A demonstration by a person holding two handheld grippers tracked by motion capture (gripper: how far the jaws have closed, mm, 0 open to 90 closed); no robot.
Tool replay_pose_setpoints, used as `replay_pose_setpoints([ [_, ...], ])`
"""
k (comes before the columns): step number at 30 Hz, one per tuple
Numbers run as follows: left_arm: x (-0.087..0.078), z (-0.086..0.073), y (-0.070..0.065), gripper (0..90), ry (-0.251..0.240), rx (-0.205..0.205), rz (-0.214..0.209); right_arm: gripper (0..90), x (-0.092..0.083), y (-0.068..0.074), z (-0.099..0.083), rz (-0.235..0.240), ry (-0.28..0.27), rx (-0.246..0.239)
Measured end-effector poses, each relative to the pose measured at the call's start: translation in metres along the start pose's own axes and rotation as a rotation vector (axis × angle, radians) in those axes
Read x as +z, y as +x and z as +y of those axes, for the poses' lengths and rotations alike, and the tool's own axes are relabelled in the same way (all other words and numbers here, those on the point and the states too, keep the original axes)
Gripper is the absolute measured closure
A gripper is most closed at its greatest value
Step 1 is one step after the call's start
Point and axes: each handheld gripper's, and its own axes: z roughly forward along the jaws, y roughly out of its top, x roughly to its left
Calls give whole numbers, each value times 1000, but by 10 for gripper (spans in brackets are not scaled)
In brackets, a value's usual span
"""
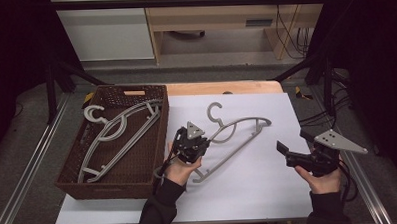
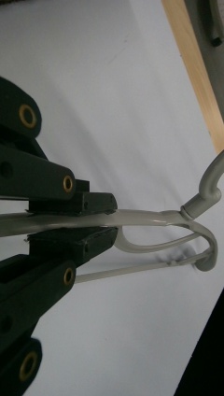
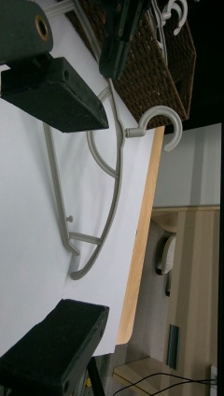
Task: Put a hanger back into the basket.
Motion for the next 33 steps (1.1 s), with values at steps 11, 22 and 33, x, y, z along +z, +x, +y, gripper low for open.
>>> replay_pose_setpoints([
  [11, -22, 8, -3, 822, -73, 25, 17, 95, -1, -1, 1, -1, -7, -4],
  [22, -52, 22, 3, 822, -136, 33, 43, 95, -2, -1, 1, -3, -8, -6],
  [33, -87, 33, 18, 822, -207, 24, 85, 94, -2, -2, 1, -5, -6, 3],
])
